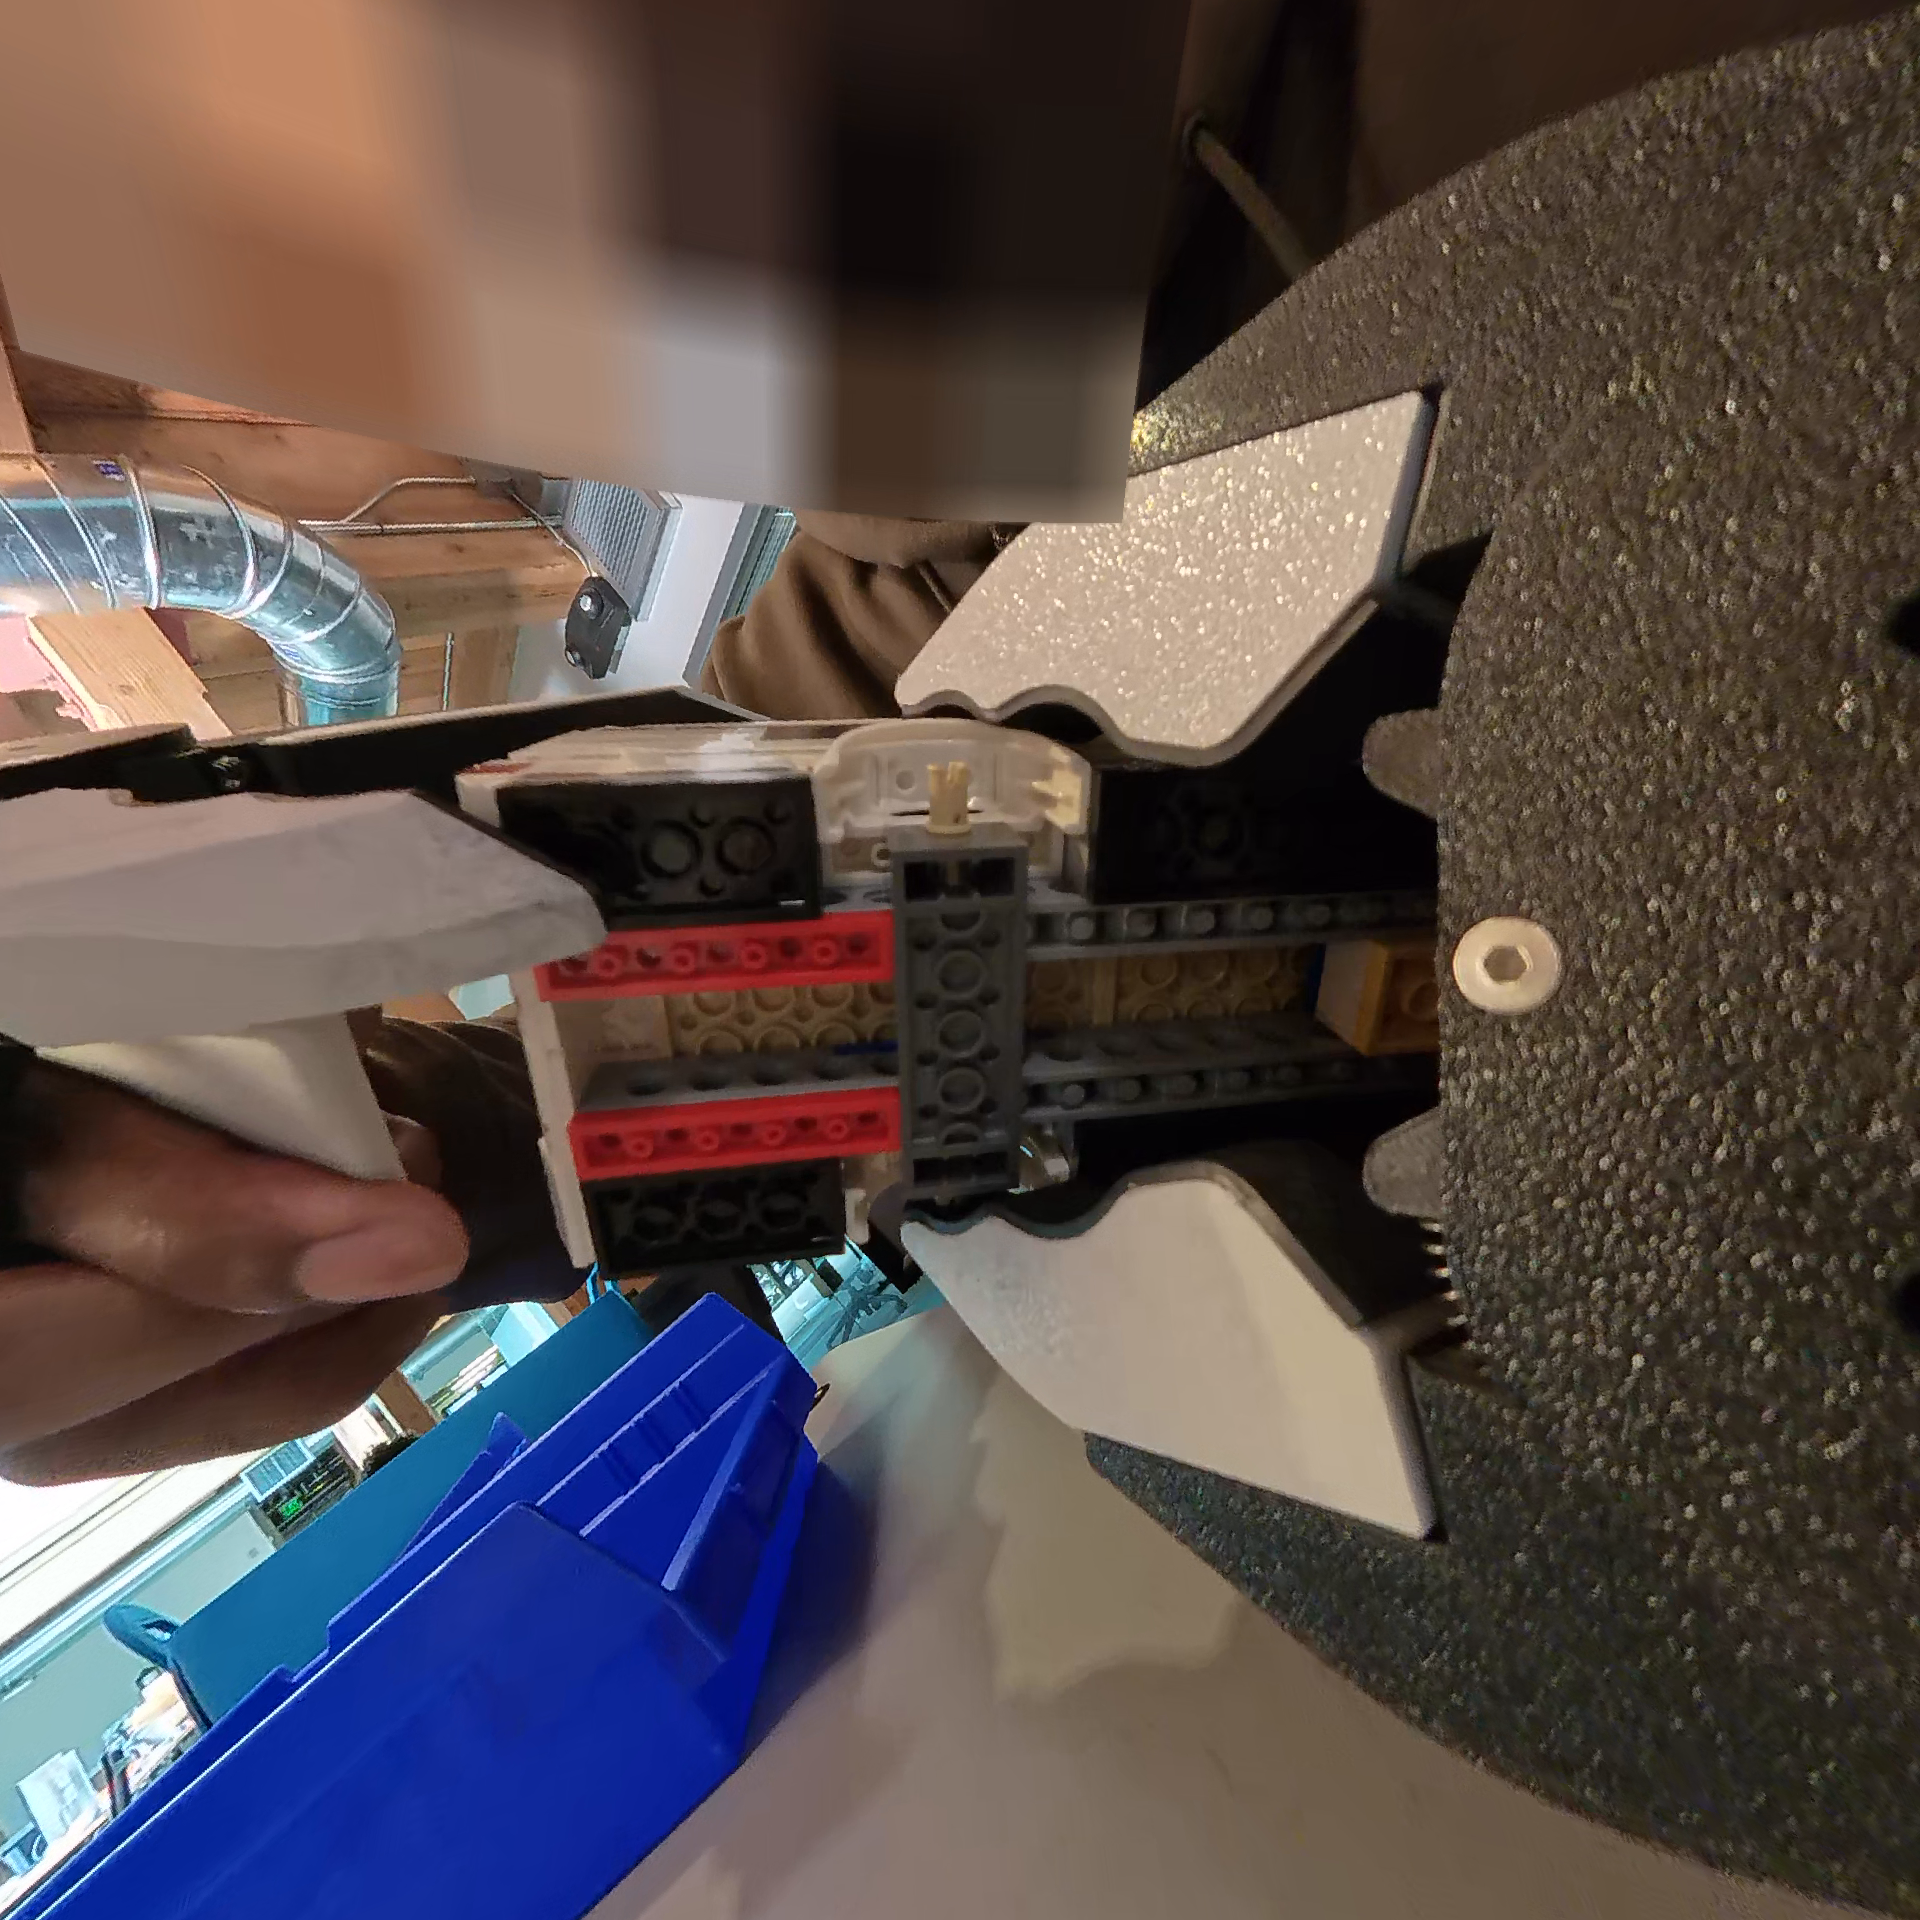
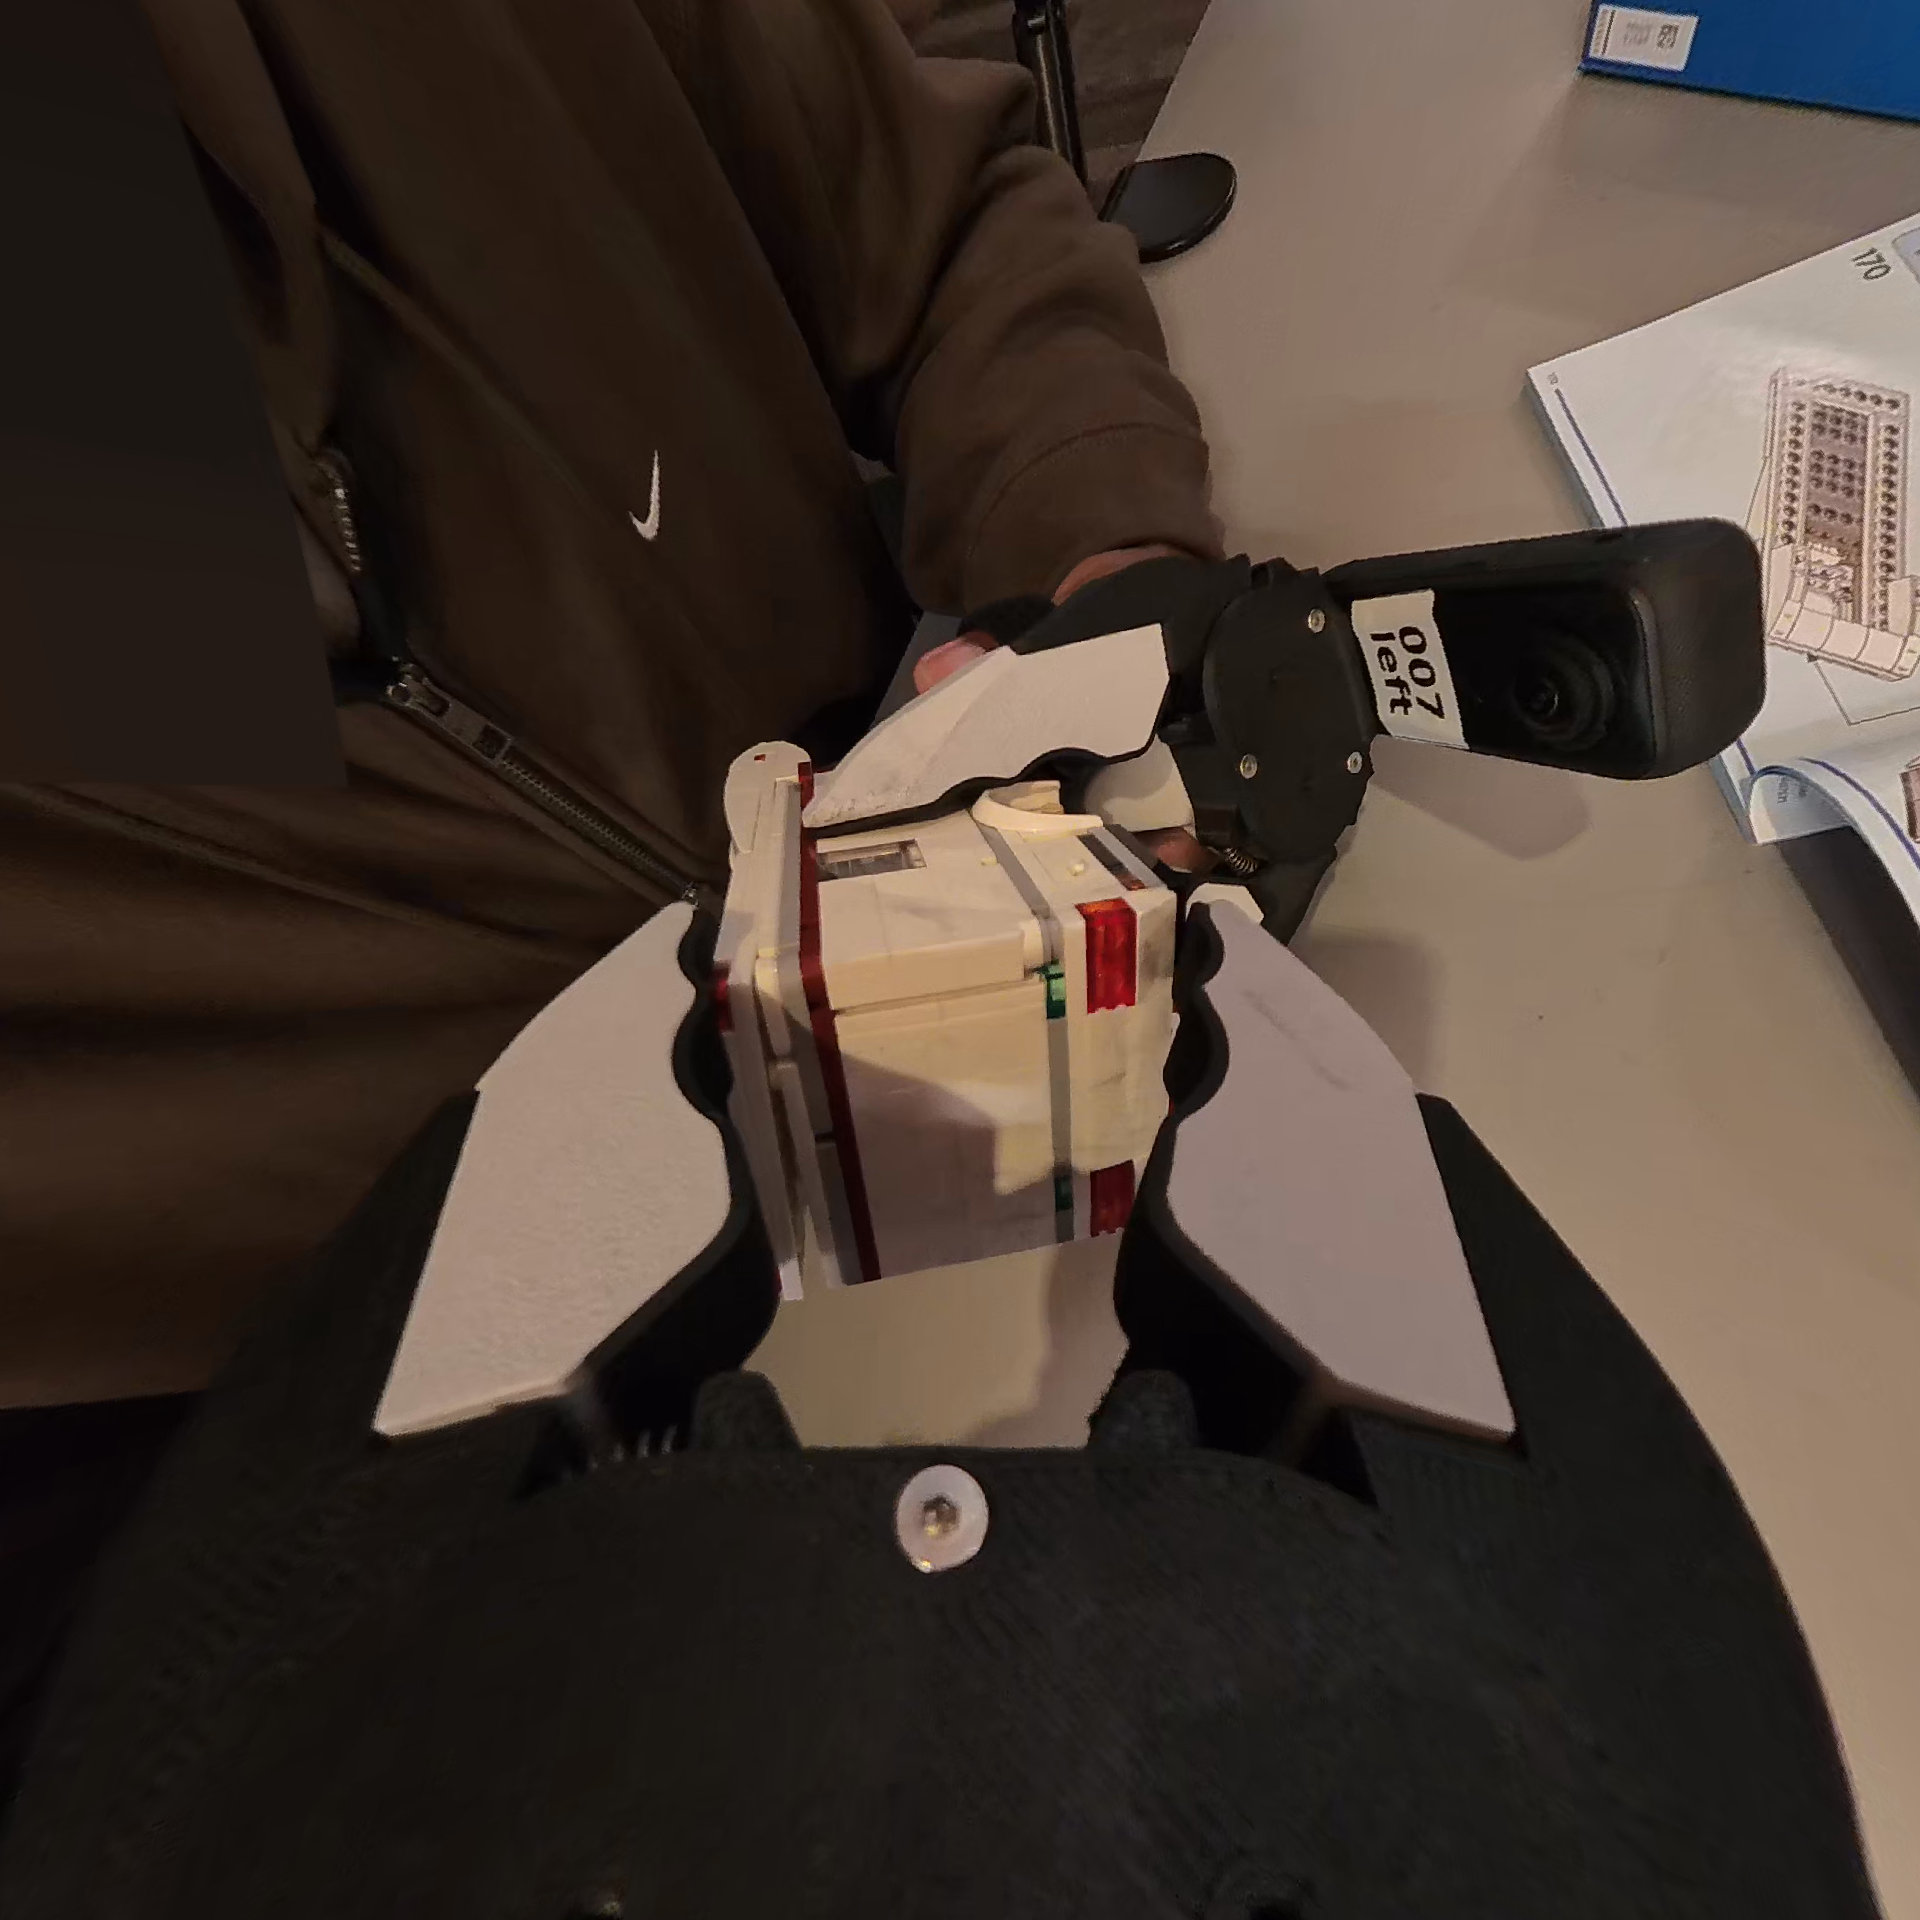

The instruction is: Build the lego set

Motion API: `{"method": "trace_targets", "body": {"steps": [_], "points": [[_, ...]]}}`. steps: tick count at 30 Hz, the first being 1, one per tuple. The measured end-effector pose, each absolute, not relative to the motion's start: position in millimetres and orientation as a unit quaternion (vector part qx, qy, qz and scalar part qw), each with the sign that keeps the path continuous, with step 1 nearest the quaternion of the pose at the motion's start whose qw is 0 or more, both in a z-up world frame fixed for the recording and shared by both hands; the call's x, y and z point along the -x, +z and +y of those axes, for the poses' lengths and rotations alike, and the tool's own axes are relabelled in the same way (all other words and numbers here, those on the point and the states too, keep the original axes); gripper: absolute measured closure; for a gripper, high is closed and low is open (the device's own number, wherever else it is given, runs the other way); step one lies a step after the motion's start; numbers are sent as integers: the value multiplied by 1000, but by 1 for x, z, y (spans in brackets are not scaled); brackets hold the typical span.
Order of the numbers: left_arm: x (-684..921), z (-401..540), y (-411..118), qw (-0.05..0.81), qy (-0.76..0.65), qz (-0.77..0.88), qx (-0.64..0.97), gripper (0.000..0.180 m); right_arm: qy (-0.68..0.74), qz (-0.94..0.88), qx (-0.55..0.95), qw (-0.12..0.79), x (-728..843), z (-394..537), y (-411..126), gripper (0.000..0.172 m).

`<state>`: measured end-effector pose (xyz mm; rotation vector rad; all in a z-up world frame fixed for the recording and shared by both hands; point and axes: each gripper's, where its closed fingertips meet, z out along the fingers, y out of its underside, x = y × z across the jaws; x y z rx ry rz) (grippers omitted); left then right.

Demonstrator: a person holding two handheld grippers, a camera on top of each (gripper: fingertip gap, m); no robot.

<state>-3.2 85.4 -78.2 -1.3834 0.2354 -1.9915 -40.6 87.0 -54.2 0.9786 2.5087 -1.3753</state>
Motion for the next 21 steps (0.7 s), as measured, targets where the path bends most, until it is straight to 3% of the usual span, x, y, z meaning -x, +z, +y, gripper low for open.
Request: {"method": "trace_targets", "body": {"steps": [21], "points": [[3, 89, -80, 365, -753, 92, 540, 95, -474, 823, -311, 41, 41, 88, -54, 87]]}}
